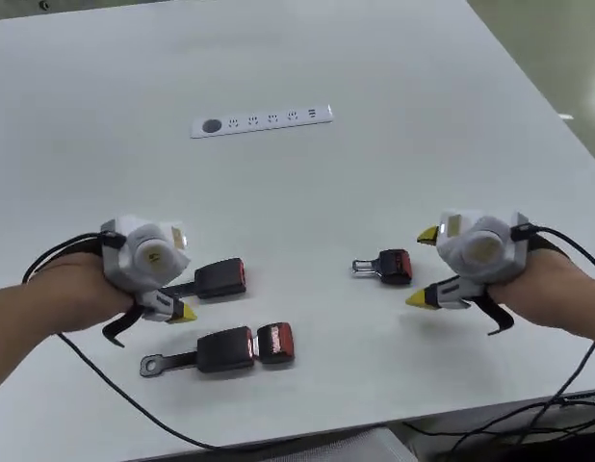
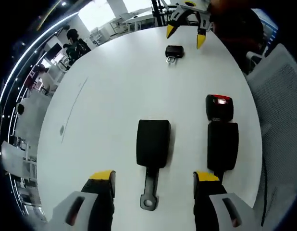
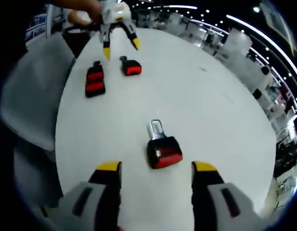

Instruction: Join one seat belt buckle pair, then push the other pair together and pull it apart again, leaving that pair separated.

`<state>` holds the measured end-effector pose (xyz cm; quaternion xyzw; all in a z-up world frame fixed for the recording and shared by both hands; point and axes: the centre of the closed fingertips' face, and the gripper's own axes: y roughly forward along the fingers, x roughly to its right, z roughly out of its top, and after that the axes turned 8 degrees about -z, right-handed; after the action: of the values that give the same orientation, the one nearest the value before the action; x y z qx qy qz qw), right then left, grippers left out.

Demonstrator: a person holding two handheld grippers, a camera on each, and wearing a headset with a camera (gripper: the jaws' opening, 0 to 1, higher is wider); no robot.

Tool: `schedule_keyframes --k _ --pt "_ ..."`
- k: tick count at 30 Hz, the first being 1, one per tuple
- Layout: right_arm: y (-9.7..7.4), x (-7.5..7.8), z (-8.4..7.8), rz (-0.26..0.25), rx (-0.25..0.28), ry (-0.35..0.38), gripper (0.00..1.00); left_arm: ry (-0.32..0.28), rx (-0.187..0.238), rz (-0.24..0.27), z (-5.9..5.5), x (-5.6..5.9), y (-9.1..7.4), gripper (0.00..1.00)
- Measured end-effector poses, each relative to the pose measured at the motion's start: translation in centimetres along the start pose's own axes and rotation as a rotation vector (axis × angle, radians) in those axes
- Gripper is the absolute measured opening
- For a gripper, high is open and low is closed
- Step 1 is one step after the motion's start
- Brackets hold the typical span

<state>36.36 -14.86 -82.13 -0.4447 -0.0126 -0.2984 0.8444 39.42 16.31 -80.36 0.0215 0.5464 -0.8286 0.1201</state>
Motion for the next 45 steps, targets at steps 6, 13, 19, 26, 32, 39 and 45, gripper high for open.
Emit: schedule_keyframes --k 6,13,19,26,32,39,45 --pt "-2.0 -1.7 -0.1 -0.029 0.052 0.115 0.70 -0.152 0.086 0.028 -2.5 3.6 -3.3 0.80" --pt "-4.6 -2.9 0.0 -0.048 0.107 0.189 0.82 -0.316 0.189 0.069 -4.8 5.7 -5.8 0.88" --pt "-6.5 -3.1 -0.4 -0.065 0.147 0.275 0.90 -0.394 0.245 0.119 -6.3 6.6 -8.2 0.94" --pt "-7.6 -3.5 -0.7 -0.089 0.175 0.282 1.00 -0.426 0.306 0.146 -7.0 7.5 -10.1 1.00" --pt "-8.1 -3.3 -0.1 -0.105 0.187 0.294 1.00 -0.474 0.303 0.140 -8.3 8.9 -9.8 1.00" --pt "-8.2 -3.4 0.3 -0.114 0.192 0.318 1.00 -0.489 0.283 0.116 -9.1 9.7 -8.9 1.00" --pt "-8.4 -3.0 0.5 -0.127 0.194 0.325 1.00 -0.481 0.295 0.118 -8.8 9.6 -9.2 1.00"
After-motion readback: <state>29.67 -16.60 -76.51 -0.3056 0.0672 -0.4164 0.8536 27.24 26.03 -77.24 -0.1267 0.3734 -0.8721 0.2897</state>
